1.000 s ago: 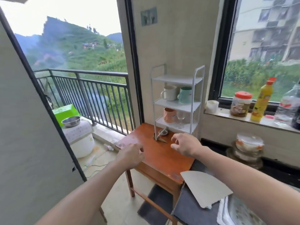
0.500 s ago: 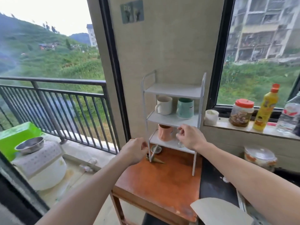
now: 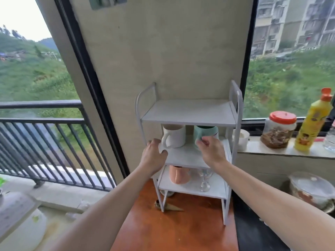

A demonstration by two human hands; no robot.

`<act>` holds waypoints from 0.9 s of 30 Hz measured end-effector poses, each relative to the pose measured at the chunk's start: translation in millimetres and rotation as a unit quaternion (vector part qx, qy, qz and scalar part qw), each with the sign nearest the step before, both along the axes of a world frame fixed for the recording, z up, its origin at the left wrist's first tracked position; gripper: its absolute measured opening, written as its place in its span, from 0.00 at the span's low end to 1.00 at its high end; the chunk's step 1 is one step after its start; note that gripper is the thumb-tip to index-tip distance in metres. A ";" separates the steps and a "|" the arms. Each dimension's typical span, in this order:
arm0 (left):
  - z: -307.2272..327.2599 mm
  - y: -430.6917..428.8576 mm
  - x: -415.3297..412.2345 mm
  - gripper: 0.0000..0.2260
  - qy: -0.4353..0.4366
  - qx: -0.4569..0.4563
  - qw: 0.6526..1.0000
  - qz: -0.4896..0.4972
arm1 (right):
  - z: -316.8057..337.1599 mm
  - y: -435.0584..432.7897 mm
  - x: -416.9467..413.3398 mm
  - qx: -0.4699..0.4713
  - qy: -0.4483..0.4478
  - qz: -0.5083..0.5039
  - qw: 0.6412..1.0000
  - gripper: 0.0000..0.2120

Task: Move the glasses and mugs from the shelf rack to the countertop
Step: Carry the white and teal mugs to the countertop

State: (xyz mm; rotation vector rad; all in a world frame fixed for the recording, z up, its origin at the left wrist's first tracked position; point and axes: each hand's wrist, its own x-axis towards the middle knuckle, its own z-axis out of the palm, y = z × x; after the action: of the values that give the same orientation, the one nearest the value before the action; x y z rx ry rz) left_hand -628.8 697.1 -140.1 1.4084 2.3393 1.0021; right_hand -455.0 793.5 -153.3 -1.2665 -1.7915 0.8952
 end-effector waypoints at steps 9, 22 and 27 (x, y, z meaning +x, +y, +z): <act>-5.1 55.5 -6.8 0.09 -0.261 0.081 0.961 0.050 | 0.9 18.9 -10.8 -0.143 0.099 -0.016 0.985 0.19; -13.9 -6.6 -13.3 0.14 -0.348 0.105 0.931 -0.029 | 4.8 -43.7 19.1 -0.210 0.140 0.007 0.968 0.15; -19.0 -42.9 -7.2 0.13 -0.345 0.123 0.930 -0.027 | -9.7 -93.3 41.9 -0.174 0.203 -0.031 0.963 0.17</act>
State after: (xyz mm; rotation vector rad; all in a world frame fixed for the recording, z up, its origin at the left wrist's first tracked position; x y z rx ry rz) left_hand -636.0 654.3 -159.1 0.9532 1.6927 1.5123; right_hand -413.1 700.2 -163.0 -1.2309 -1.3034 1.3664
